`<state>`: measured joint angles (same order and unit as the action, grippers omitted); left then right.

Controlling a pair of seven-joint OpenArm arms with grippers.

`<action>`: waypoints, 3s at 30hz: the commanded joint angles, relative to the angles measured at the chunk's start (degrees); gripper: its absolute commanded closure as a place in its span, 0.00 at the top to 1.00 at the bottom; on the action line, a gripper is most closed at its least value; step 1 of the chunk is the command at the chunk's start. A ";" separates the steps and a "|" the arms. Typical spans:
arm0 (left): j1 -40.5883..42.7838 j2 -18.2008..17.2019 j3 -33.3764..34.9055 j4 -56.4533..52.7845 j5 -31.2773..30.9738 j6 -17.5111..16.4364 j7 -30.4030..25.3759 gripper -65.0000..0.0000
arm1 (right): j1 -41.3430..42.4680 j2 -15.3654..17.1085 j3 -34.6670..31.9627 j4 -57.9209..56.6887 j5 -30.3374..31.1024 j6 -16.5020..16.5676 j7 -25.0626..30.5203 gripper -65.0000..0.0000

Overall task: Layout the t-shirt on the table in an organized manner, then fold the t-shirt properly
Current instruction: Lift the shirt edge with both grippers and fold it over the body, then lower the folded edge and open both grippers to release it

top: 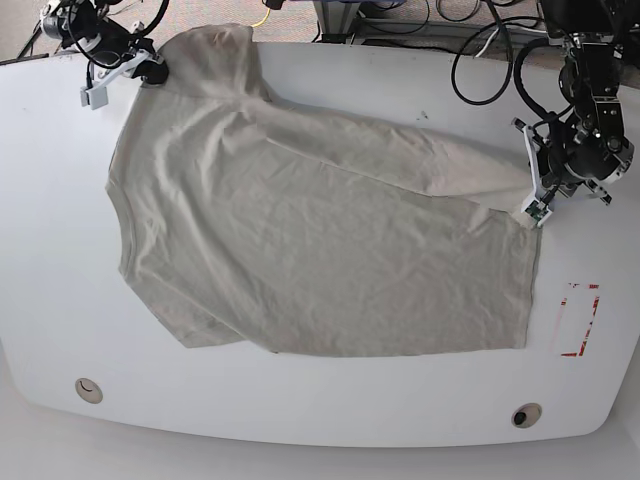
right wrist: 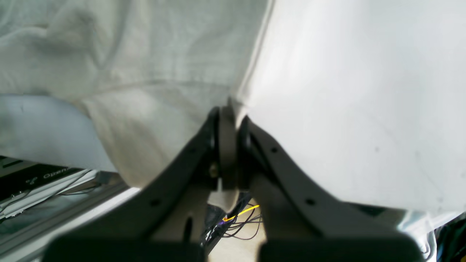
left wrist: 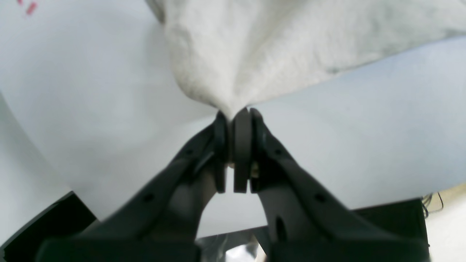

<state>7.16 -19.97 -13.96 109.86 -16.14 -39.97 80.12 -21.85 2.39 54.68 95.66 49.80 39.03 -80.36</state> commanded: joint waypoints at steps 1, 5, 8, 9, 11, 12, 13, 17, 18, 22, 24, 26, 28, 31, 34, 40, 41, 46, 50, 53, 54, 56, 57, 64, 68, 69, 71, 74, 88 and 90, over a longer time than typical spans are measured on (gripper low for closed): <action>1.94 -0.82 -2.09 1.04 0.19 -0.03 -0.12 0.00 | -0.70 0.82 0.14 2.94 1.14 0.40 0.36 0.00; 5.28 -0.65 -3.23 1.04 0.10 -0.03 -0.12 0.00 | -1.06 0.82 0.14 5.66 2.99 0.05 0.36 0.00; 7.74 -0.56 -3.23 1.04 0.10 -0.03 -0.12 0.00 | -1.85 0.90 0.14 6.54 5.89 -0.12 0.36 0.00; 8.80 -0.56 -3.23 1.04 0.10 -0.03 -0.12 0.00 | -2.11 0.99 0.14 6.72 6.77 -0.21 0.36 0.00; 10.56 -0.56 -3.23 1.04 0.10 -0.03 -0.12 0.00 | -2.29 1.34 0.05 7.24 8.09 -1.27 0.36 0.00; 11.79 -0.56 -3.23 1.04 0.10 -0.03 -0.12 0.00 | -2.29 1.52 0.05 7.51 8.53 -2.06 0.36 0.00; 12.49 -0.56 -3.23 1.04 0.10 -0.03 -0.12 0.00 | -2.29 1.61 0.05 7.68 8.70 -2.50 0.36 0.00; 14.95 -0.56 -3.41 1.04 0.10 -0.03 -0.12 0.00 | -2.37 1.78 0.05 7.86 8.97 -2.85 0.36 0.00; 15.22 -0.56 -3.76 1.13 0.10 -0.03 -0.12 0.00 | -2.46 1.78 0.05 7.86 8.97 -2.85 0.36 0.00; 16.27 -0.47 -6.84 1.48 0.01 -0.03 -0.12 0.00 | -2.73 1.78 0.05 7.95 10.73 -2.85 0.36 0.00; 16.89 -0.47 -7.45 2.09 0.01 -0.03 -0.12 0.00 | -2.81 1.78 0.05 7.95 11.61 -2.85 0.36 0.00; 17.85 -0.47 -7.63 2.88 0.01 -0.03 -0.12 0.00 | -3.08 1.78 0.14 7.95 12.05 -2.94 0.36 0.00; 19.17 -0.47 -7.80 3.41 0.01 -0.03 -0.12 0.00 | -3.69 2.22 0.14 7.95 12.31 -2.94 0.36 0.00; 19.70 -0.56 -7.98 3.41 0.01 -0.03 -0.12 0.00 | -4.31 2.84 0.14 7.95 13.10 -2.94 0.36 0.00; 19.87 -0.56 -7.98 3.50 0.01 -0.03 -0.12 0.00 | -4.48 2.75 0.14 8.04 14.07 -2.94 0.36 0.00; 19.35 -0.65 -7.98 3.50 0.01 -0.03 -0.12 0.00 | -5.27 3.01 0.14 8.04 14.86 -2.94 0.36 0.00; 19.00 -0.65 -7.98 3.50 0.01 -0.03 -0.12 0.00 | -5.27 3.19 0.14 8.04 15.39 -2.94 0.36 0.00; 15.04 -0.56 -7.89 3.50 0.10 -0.03 -0.12 0.00 | -4.22 4.60 0.14 8.04 17.67 -3.11 0.36 0.00; 11.52 -0.56 -7.89 3.50 0.19 -0.03 -0.12 0.00 | -2.99 5.21 0.93 8.04 18.64 -2.94 0.36 0.00; 9.50 -0.56 -7.89 3.32 0.19 -0.03 -0.12 0.00 | -1.14 5.47 1.54 7.77 20.22 -3.11 0.36 0.00; 8.97 -0.56 -7.71 3.32 0.19 -0.03 -0.12 0.00 | -0.62 5.65 1.28 7.77 20.40 -3.11 0.36 0.00; 7.83 -0.56 -7.63 3.23 0.36 -0.03 -0.12 0.00 | 0.70 6.09 1.37 7.68 20.31 -3.20 0.36 0.00; 7.30 -0.56 -7.54 3.23 0.36 -0.03 -0.12 0.00 | 1.05 6.27 1.37 7.68 20.22 -3.20 0.36 0.00; 3.26 -0.47 -7.54 2.88 0.54 -0.03 -0.12 0.00 | 6.33 6.62 1.19 4.69 20.13 -3.29 0.36 0.00; 1.33 -0.47 -7.54 2.36 0.54 -0.03 -0.12 0.00 | 9.32 8.29 0.93 1.62 20.13 -3.29 0.36 0.00; 0.80 -0.47 -7.54 2.18 0.54 -0.03 -0.12 0.00 | 9.76 8.55 0.40 1.00 20.13 -3.29 0.36 0.00; -0.17 -0.47 -7.54 1.92 0.54 -0.03 -0.12 0.00 | 10.81 9.34 -0.57 -0.40 20.05 -3.29 0.36 0.00; -1.66 0.32 -7.54 1.04 0.36 -0.03 -0.12 0.00 | 12.31 10.22 -1.27 -2.51 20.05 -3.29 0.36 0.00; -10.10 1.46 -5.96 -11.01 0.54 -0.03 -0.12 0.00 | 18.73 11.63 -2.41 -7.79 16.35 -3.11 0.36 0.00; -10.63 1.37 -5.87 -12.24 0.54 -0.03 -0.78 0.00 | 19.34 11.63 -2.41 -7.79 15.74 -3.03 0.36 0.00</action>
<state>-2.09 -17.65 -19.66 97.95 -15.88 -39.94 80.03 -3.53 12.88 52.03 86.94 64.75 35.81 -81.10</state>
